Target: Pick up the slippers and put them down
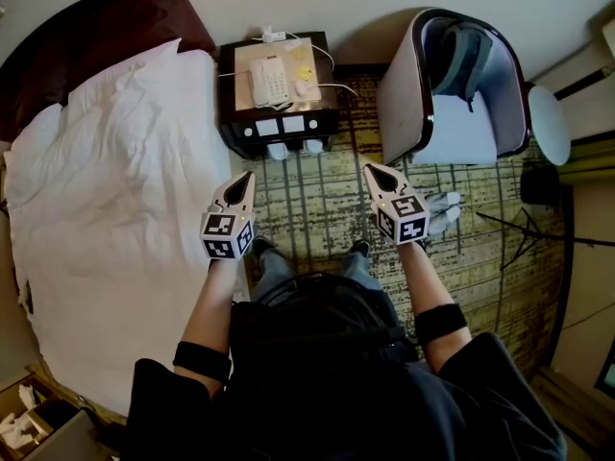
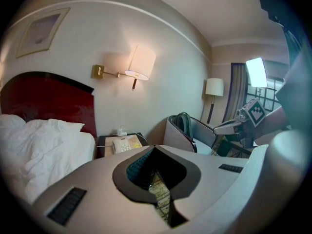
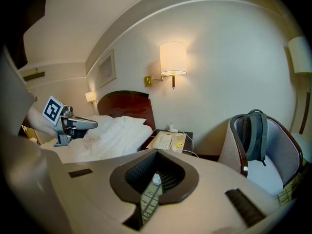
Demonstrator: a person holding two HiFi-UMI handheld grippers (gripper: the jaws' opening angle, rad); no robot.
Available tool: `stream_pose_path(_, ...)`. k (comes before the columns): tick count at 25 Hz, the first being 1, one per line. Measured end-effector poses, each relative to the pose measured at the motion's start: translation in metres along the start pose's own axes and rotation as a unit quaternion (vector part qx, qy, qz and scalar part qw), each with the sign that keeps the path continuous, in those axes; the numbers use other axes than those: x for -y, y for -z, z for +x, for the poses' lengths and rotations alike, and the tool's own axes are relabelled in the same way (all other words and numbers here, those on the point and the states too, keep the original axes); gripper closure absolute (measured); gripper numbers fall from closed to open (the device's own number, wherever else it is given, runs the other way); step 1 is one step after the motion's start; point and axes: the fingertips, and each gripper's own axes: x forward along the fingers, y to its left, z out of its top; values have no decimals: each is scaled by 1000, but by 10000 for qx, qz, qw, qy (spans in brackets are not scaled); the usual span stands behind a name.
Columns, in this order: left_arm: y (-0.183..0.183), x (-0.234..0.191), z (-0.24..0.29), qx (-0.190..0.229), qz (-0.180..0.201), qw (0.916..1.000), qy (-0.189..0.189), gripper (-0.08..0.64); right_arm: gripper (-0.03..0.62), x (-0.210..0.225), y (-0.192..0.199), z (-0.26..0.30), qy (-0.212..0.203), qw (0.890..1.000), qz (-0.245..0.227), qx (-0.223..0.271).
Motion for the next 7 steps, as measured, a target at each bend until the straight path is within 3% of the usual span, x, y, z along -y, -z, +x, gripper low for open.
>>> stream_pose_path(7,1,4,0,-11,19,10000,53,560,592,-1,6,-5,29,10000,24,-35)
